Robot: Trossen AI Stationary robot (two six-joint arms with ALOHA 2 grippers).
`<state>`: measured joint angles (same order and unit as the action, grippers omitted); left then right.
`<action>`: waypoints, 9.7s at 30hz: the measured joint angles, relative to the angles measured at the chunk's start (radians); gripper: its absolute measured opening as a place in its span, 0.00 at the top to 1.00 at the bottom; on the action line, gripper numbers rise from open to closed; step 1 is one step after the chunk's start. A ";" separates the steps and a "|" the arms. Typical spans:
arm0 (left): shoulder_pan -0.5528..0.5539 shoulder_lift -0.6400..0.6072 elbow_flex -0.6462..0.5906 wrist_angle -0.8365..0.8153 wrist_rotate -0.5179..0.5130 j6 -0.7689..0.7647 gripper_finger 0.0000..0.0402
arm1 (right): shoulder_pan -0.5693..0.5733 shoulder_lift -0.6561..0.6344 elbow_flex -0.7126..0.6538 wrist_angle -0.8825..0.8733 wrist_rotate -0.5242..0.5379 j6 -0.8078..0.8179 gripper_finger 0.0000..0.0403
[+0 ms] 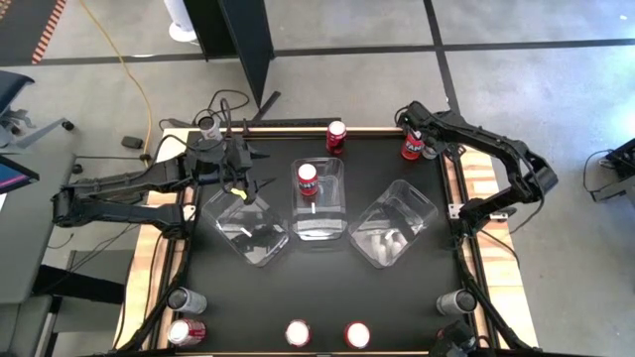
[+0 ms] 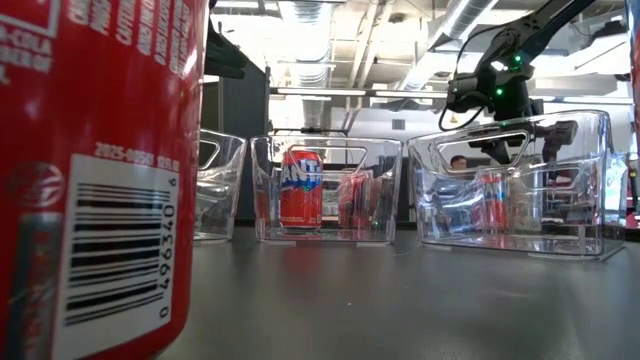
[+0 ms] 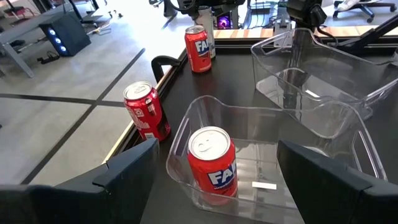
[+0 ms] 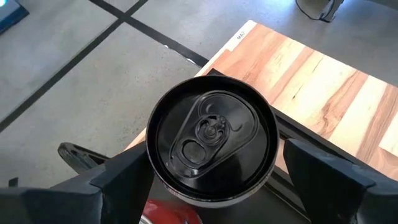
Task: Sort soda cans
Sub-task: Put the top right white soda can into the right transparent bin, then put the bottom right white soda can into the right transparent bin
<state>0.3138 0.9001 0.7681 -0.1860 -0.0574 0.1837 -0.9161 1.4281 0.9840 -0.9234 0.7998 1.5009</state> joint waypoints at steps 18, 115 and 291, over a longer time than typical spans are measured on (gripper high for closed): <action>0.000 0.000 0.000 -0.005 0.000 0.000 0.20 | 0.000 0.000 0.000 0.009 0.000 0.002 0.21; 0.000 0.001 0.000 -0.008 -0.001 0.000 0.20 | 0.446 -0.003 0.562 -0.648 0.220 -0.091 0.30; 0.000 0.001 0.000 -0.016 -0.115 0.030 0.20 | 1.187 0.001 0.351 -0.650 0.066 0.146 0.05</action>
<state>0.3138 0.9012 0.7677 -0.2021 -0.1722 0.2138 0.2713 1.4294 1.3353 -1.5730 0.8658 1.6470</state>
